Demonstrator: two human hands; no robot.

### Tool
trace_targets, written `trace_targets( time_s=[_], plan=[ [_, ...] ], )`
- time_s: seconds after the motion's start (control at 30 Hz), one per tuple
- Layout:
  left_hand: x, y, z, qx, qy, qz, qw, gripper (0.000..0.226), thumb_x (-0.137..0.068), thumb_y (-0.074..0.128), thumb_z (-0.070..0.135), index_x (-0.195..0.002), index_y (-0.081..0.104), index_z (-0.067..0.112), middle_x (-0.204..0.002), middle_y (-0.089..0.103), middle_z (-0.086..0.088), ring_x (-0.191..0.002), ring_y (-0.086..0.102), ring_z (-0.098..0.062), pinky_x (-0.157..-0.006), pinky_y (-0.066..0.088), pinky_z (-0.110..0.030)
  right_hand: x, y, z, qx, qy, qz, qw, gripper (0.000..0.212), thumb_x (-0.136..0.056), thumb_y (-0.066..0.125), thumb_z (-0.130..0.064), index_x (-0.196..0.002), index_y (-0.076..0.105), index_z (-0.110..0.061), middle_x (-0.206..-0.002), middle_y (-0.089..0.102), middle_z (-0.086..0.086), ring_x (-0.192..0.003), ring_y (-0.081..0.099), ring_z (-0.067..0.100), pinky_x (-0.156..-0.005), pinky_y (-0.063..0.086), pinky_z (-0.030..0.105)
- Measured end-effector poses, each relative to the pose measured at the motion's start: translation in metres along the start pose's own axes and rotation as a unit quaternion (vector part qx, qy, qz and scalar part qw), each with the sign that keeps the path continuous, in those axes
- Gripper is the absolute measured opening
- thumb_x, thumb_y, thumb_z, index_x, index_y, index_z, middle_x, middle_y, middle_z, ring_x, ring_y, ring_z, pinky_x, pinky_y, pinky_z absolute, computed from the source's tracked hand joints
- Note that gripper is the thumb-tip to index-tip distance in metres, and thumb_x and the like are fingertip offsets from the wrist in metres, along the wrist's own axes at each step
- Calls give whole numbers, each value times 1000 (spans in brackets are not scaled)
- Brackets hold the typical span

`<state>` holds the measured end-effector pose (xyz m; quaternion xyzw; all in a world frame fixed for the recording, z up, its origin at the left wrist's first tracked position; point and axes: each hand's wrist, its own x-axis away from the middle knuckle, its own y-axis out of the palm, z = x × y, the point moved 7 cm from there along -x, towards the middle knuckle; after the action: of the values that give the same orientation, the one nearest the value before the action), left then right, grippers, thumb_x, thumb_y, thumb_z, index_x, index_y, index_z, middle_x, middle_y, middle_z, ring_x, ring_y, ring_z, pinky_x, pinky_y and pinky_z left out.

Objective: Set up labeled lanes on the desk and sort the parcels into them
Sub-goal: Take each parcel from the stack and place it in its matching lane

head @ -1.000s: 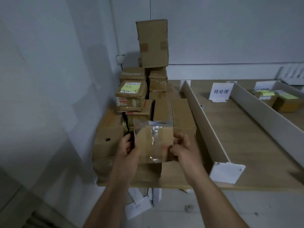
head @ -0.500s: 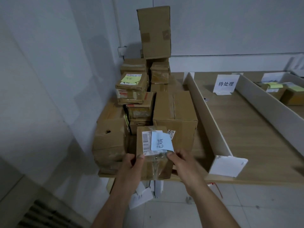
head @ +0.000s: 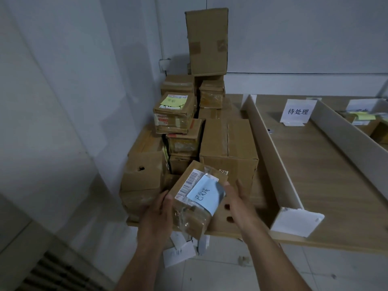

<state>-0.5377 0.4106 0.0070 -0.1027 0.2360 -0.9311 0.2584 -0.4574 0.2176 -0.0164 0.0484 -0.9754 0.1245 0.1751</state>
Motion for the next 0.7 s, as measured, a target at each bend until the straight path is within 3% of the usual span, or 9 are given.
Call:
trace_targets(
  time_s=[0.07,0.17,0.23,0.33,0.43,0.5,0.57,0.7],
  plan=[
    [-5,2,-7,19,-21,2,1000,37,-99,40,30,-133,50,20,-130,55,-2,-121,52,-21,-95,40,-24,-14,-1,-6,-21,-8,-13,1000,75,-87,56,-52,-150,18,-36,-142,48,0,-123,50,23,-102,42,45],
    [-4,8,-11,-20,-60,-14,998,40,-96,44,38,-136,40,32,-137,50,-13,-118,54,-30,-99,46,-43,-22,6,-12,-35,-17,-62,997,47,-90,61,-26,-135,45,-26,-129,59,0,-101,59,13,-74,47,25],
    [-2,10,-4,-8,-35,-7,999,32,-93,50,41,-124,44,38,-120,61,-13,-106,61,-35,-90,50,-54,-23,2,-10,-37,-15,-47,998,22,-88,64,-20,-108,56,-23,-112,66,2,-91,61,12,-71,49,26],
    [-2,3,-4,63,-52,47,996,26,-88,57,41,-107,50,24,-102,67,1,-93,65,-20,-82,55,-46,-21,-8,-6,-48,-18,-15,999,17,-85,68,-15,-89,53,-23,-99,67,2,-93,63,19,-77,50,34],
    [5,7,7,74,-21,26,997,17,-88,58,34,-100,64,23,-96,71,9,-88,66,-8,-79,57,-38,-13,-16,-6,-28,-32,5,999,19,-84,69,-13,-95,54,-20,-103,67,1,-93,63,17,-78,52,34],
    [8,12,10,76,-12,-5,997,17,-89,57,27,-103,65,29,-103,70,13,-92,64,-4,-77,56,-31,-5,-19,-5,-6,-41,11,999,30,-86,67,-14,-114,56,-19,-110,66,-2,-97,62,15,-85,54,37],
    [10,17,10,70,-3,-44,997,30,-89,55,29,-116,58,41,-112,65,20,-100,60,-1,-83,53,-29,5,-22,-3,-3,-53,31,998,43,-87,66,-15,-127,53,-22,-117,65,-3,-104,61,16,-90,54,40],
    [14,22,17,83,28,-78,993,47,-91,49,38,-133,37,56,-128,56,23,-119,51,-6,-102,45,-41,35,-38,-8,-62,-119,93,987,46,-85,65,-6,-127,54,-22,-112,65,-10,-98,60,3,-84,54,31]
  ],
)
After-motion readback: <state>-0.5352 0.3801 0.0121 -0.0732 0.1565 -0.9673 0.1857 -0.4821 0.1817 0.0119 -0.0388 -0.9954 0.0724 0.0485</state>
